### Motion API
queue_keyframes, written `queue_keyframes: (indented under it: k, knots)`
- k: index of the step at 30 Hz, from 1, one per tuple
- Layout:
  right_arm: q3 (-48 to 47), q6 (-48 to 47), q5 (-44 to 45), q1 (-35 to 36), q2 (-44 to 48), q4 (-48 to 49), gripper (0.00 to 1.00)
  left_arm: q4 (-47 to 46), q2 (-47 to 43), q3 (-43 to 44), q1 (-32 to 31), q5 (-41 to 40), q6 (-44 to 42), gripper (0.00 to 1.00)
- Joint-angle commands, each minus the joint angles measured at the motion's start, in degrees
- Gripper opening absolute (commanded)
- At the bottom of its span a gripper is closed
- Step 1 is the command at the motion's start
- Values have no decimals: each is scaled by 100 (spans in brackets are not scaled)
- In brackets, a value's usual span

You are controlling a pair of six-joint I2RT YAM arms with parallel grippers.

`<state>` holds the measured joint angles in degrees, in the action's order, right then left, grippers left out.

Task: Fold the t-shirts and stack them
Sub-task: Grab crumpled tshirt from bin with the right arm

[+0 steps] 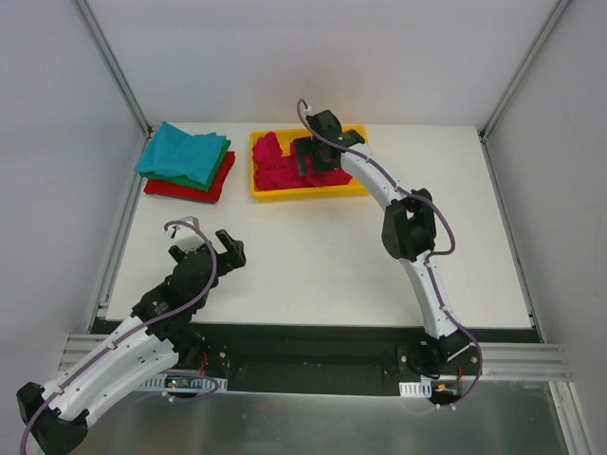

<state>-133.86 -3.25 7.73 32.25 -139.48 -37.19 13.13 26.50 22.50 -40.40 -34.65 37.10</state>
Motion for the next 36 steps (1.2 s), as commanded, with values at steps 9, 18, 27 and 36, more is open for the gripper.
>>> queue_keyframes:
  k: [9, 18, 27, 36]
  knots:
    - [-298, -159, -711, -34, -272, -262, 97, -82, 74, -35, 41, -138, 113, 99]
    - [-509, -106, -457, -26, -422, -280, 31, -3, -49, -62, 41, -103, 148, 99]
    - [-677, -185, -929, 35, 1034, 159, 1, 102, -5, 88, 41, 37, 245, 99]
    - [212, -642, -1019, 720, 3654, 274, 1, 190, -66, 175, 41, 801, 456, 99]
